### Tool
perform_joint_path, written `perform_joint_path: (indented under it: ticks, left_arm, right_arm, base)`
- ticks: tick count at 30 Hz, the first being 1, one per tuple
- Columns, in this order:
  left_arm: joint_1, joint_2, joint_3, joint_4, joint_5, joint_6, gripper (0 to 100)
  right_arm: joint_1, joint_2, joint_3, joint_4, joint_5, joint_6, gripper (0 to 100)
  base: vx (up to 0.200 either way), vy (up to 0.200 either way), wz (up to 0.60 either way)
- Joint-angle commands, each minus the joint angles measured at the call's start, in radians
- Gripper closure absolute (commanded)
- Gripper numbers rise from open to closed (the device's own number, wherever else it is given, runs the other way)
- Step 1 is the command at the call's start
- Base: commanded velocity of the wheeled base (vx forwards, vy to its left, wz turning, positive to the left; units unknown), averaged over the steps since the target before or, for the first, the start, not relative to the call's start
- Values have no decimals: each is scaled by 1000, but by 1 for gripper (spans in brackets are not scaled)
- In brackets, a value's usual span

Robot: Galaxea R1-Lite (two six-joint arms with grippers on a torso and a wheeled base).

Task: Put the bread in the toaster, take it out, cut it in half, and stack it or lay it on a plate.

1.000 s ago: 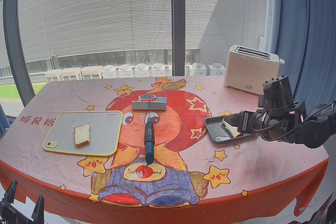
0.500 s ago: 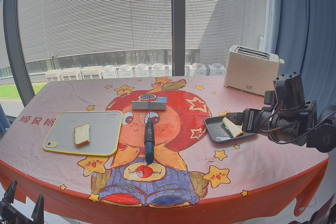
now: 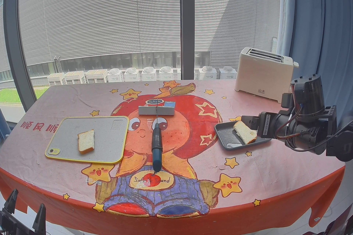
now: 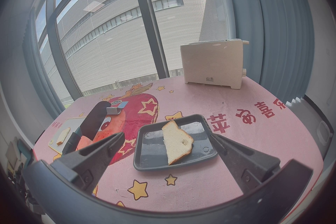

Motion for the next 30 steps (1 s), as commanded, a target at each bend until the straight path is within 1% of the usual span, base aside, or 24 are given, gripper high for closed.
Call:
perform_joint_path:
  ticks: [1, 2, 8, 22, 30]
  left_arm:
    - [0, -16, 18, 0, 0, -1, 0]
    - [0, -16, 18, 0, 0, -1, 0]
    - [0, -16, 18, 0, 0, -1, 0]
    - [0, -16, 18, -2, -3, 0, 0]
    - [0, -16, 18, 0, -2, 0, 0]
  right_arm:
    - [2, -16, 1, 0, -2, -2, 0]
    - [2, -16, 1, 0, -2, -2, 0]
    - [16, -17, 1, 0, -2, -2, 0]
    - [26, -14, 7, 0, -2, -2, 0]
    - [30, -14, 11, -17, -2, -2, 0]
  base:
    - [0, 0, 0]
    - [0, 0, 0]
    - [-200, 0, 0]
    - [0, 0, 0]
    - [0, 200, 0]
